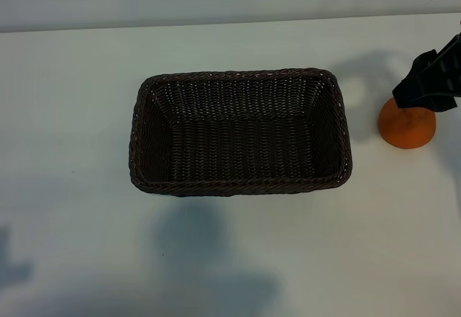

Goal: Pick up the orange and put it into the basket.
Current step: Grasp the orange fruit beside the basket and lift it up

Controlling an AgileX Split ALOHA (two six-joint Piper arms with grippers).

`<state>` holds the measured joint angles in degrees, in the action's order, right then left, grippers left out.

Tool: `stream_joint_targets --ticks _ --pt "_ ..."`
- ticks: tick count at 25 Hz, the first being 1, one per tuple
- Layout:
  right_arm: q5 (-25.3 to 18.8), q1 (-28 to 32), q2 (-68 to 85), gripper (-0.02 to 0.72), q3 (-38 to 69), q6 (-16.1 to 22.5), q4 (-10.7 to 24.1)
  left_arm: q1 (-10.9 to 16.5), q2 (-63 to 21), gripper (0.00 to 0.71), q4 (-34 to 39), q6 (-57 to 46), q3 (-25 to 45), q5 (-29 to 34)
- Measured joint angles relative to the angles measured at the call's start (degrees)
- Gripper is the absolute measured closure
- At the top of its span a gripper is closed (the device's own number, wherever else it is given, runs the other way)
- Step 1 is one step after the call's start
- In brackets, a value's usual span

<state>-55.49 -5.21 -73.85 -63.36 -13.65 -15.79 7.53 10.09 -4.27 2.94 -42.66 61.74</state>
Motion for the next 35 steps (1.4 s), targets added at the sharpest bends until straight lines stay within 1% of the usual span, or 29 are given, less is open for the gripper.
stream_joint_targets --ticks 2,5,10,12,16,21,26,31,35 --pt "0.0 0.0 0.0 0.11 0.0 -0.1 0.0 -0.44 -2.14 0.118 0.0 0.15 2.93 -1.48" --pt "0.0 0.0 0.0 0.11 0.0 -0.13 0.0 -1.78 -3.12 0.118 -0.18 0.22 5.73 -3.64" --pt "0.0 0.0 0.0 0.11 0.0 -0.17 0.0 -6.75 -3.25 0.118 0.1 0.28 8.83 -6.31" --pt "0.0 0.0 0.0 0.11 0.0 -0.17 0.0 -7.79 -3.25 0.119 0.16 0.33 10.25 -7.07" --pt "0.0 0.0 0.0 0.11 0.0 -0.17 0.0 -8.1 -3.25 0.137 0.16 0.16 13.47 -8.02" --pt "-0.05 0.0 0.0 0.11 0.0 -0.3 0.0 -8.1 -3.25 0.163 0.16 0.09 14.12 -10.01" --pt "-0.29 0.0 0.0 0.11 0.0 -0.3 0.0 -8.1 -3.25 0.168 0.16 0.09 15.65 -13.22" --pt "-0.46 0.0 0.0 0.11 -0.02 -0.34 0.0 -8.1 -3.25 0.17 0.16 0.09 15.85 -14.14" --pt "-0.61 0.0 0.0 0.11 -0.02 -0.34 0.0 -8.1 -3.25 0.17 -0.22 0.09 15.67 -13.36"
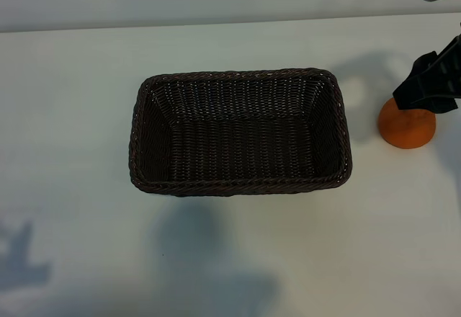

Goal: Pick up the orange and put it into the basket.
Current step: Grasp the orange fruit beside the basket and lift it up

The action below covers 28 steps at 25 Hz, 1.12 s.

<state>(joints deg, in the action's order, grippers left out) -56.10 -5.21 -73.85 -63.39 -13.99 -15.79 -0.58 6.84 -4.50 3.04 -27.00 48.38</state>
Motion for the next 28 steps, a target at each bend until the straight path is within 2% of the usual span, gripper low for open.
stream_joint_targets --ticks 2,8,12,28 --pt "-0.29 0.0 0.0 0.11 0.0 0.0 0.0 0.0 0.0 0.17 -0.07 0.0 -0.66 1.82" --pt "-0.54 0.0 0.0 0.11 0.0 -0.02 0.0 0.0 -0.05 0.17 1.3 0.0 -2.37 13.05" --pt "-0.48 0.0 0.0 0.11 0.0 -0.02 0.0 0.0 -0.11 0.17 1.42 0.07 -2.37 14.75" --pt "-0.13 0.0 0.0 0.11 -0.04 -0.06 0.0 0.0 -0.46 0.17 1.42 0.79 -1.68 14.31"
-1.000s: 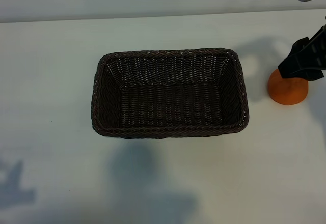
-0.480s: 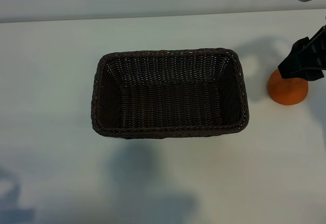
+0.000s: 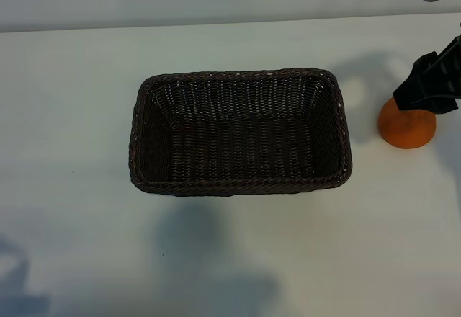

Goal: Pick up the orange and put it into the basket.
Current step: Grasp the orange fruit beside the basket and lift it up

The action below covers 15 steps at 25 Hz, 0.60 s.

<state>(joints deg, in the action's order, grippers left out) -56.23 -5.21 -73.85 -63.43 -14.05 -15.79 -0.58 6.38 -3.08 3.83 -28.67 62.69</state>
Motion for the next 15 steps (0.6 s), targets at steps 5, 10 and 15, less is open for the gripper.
stream_joint_targets --ticks 5,10,15 --pt "0.12 0.0 0.0 0.11 0.0 0.0 0.0 0.0 -5.03 0.17 0.0 0.0 0.0 -0.02" --pt "0.38 0.0 0.0 0.11 0.0 0.0 0.0 0.0 -6.89 0.17 0.0 0.0 0.0 0.04" --pt "0.74 0.0 0.0 0.11 0.0 0.05 0.24 -0.88 -6.89 0.17 0.0 0.04 0.0 -0.01"
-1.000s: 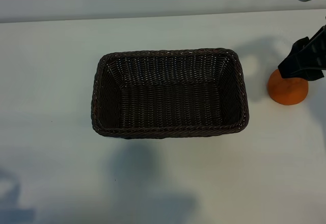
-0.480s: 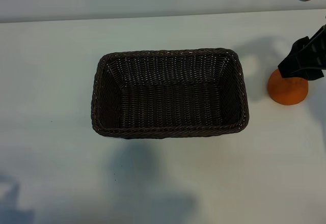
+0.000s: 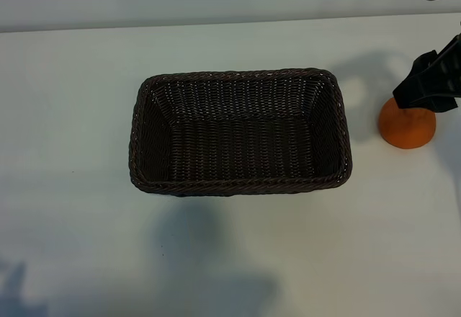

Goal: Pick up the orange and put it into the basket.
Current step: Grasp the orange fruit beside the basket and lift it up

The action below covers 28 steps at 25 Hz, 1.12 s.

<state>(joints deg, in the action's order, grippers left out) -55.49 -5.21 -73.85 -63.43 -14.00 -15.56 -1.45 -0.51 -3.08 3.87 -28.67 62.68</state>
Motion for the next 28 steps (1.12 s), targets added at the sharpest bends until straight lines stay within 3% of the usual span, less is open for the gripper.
stream_joint_targets --ticks 7,15,22,28 --pt "3.77 0.0 0.0 0.11 0.0 2.87 1.85 -6.79 0.0 0.17 0.0 0.02 0.0 0.0" --pt "9.45 0.0 -4.58 0.11 0.0 8.09 10.9 -7.14 0.0 0.17 0.0 0.07 0.0 0.0" --pt "14.19 0.0 -11.93 0.106 0.0 9.99 11.79 -6.92 0.0 0.171 0.0 -0.05 0.0 0.0" --pt "15.1 0.0 -15.14 0.106 0.0 10.62 11.99 -4.07 0.0 0.171 0.0 0.05 0.0 0.0"
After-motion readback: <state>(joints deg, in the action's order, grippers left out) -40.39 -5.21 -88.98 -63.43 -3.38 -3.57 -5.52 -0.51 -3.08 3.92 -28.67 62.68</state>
